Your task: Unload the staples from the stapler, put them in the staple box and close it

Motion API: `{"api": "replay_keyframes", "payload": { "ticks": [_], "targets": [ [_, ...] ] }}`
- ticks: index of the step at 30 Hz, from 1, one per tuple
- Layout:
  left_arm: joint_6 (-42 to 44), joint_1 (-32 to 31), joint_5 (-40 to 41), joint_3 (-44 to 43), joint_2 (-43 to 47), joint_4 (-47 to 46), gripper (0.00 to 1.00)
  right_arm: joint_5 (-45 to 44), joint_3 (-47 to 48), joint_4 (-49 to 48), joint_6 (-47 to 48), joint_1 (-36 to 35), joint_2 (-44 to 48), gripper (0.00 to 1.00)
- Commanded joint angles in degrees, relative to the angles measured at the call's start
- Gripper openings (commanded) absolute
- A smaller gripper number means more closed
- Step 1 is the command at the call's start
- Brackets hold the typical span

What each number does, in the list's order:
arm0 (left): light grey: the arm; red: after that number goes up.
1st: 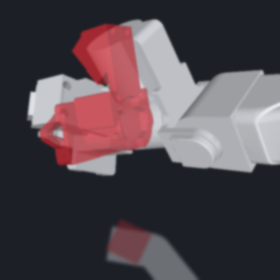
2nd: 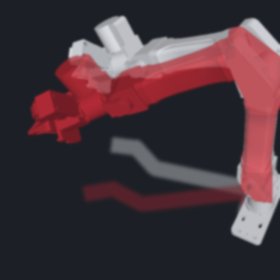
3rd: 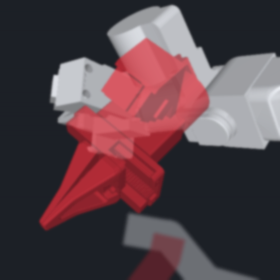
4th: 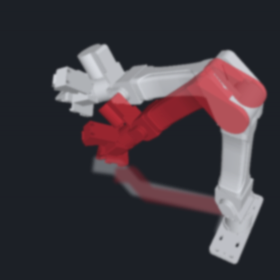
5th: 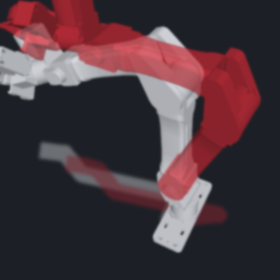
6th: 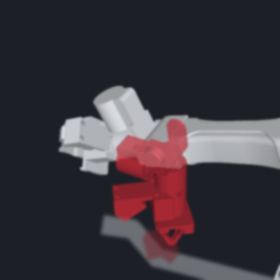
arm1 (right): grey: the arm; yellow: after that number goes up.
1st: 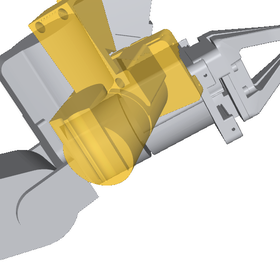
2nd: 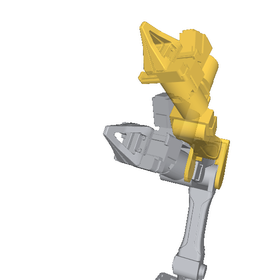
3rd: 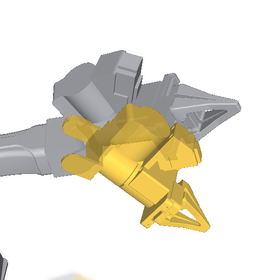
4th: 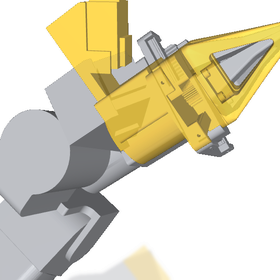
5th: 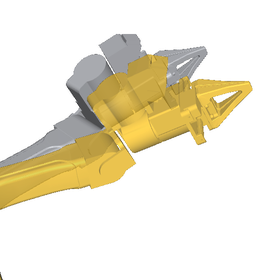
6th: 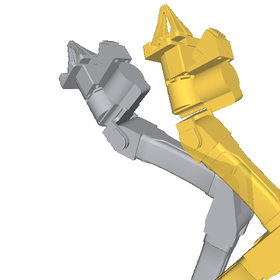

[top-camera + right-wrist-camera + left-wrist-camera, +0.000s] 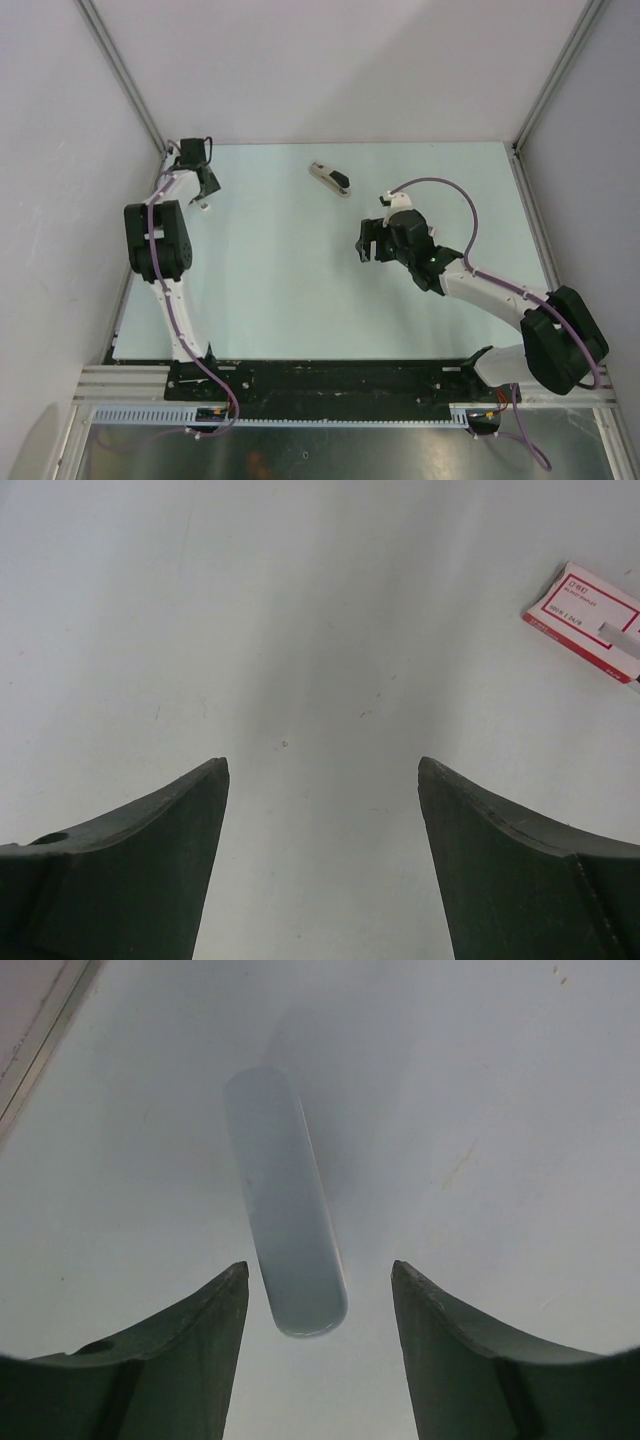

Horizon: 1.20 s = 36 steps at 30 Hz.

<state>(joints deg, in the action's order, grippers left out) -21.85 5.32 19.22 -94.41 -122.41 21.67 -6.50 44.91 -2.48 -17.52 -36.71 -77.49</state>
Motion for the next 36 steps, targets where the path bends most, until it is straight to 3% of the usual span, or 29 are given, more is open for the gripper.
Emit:
{"api": "replay_keyframes", "payload": {
  "ticks": [1,7,14,17,24,31,36],
  "targets": [
    [1.4,0.4,0.0,-1.7,-0.7,1.1,0.64,0.7,-0.6,-3.6,-0.5,-0.3,-0.5,0.81],
    [1.8,0.4,1.4,-1.9,-1.6,1.2,0.58,1.5,-1.0,-4.5,-0.6,-0.3,-1.1,0.80],
    [2.8,0.4,3.1,-1.6,-1.5,1.0,0.31,2.2,-1.3,-5.0,-0.4,-0.4,-1.0,0.80],
    [3.3,0.3,3.2,0.0,-0.2,1.1,0.25,2.4,-1.3,-5.1,-0.4,-0.3,-0.7,0.80],
    [4.5,-1.5,-1.3,13.5,11.0,1.1,0.22,1.9,-1.3,-4.4,-0.1,-0.9,0.4,0.80],
    [6.6,-7.6,-7.4,32.3,28.2,1.4,0.22,-0.8,-1.3,-2.7,0.8,-2.3,1.6,0.80],
    [6.3,-12.4,-9.5,39.1,36.9,2.0,0.22,-2.0,-0.9,-0.7,0.0,-3.0,2.0,0.80]
  ]
}}
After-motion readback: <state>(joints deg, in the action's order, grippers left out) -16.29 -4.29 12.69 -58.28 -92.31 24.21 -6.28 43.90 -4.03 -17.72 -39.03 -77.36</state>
